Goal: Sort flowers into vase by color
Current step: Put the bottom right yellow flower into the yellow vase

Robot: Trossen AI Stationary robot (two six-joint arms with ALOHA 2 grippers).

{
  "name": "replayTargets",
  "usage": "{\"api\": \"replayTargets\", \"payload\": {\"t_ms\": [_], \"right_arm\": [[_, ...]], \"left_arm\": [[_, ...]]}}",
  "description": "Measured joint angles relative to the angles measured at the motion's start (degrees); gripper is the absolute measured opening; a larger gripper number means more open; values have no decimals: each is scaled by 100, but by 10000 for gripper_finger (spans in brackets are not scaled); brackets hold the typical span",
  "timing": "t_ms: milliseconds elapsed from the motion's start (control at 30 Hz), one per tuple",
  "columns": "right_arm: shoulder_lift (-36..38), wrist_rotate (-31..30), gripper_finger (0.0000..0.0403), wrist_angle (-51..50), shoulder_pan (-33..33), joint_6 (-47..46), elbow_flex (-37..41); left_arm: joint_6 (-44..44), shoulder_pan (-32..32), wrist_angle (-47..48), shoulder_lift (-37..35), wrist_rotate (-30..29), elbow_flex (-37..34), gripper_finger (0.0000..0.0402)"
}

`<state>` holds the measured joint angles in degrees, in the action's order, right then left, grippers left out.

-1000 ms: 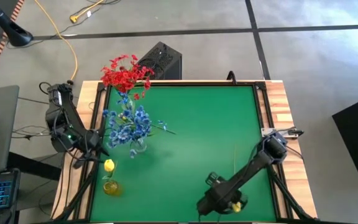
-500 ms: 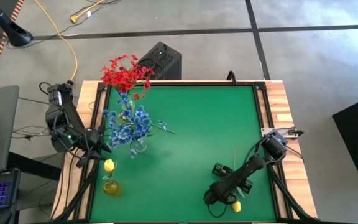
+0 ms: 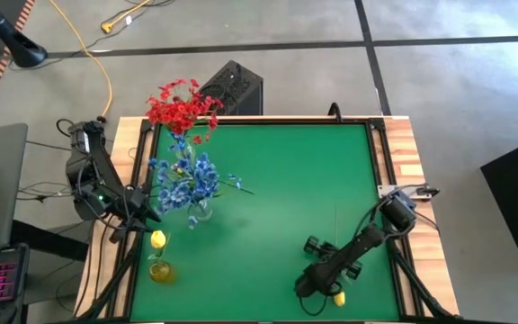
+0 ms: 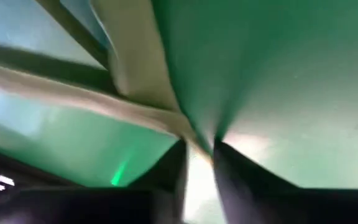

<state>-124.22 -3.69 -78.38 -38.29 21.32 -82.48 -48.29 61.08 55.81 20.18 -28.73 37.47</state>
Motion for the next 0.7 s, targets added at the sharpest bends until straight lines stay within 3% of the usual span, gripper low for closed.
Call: {"api": "replayTargets", "payload": {"t_ms": [167, 400, 700], "right_arm": [[-6, 48, 19, 37, -119, -313, -189], [-24, -1, 35, -29, 112, -1026, -955], [254, 64, 15, -169, 759, -1439, -2336]], "left_arm": [[26, 0, 1, 1, 0, -1, 158], [22, 2, 2, 0, -2, -2, 158], [25, 2, -176, 2, 50, -2, 158]]}}
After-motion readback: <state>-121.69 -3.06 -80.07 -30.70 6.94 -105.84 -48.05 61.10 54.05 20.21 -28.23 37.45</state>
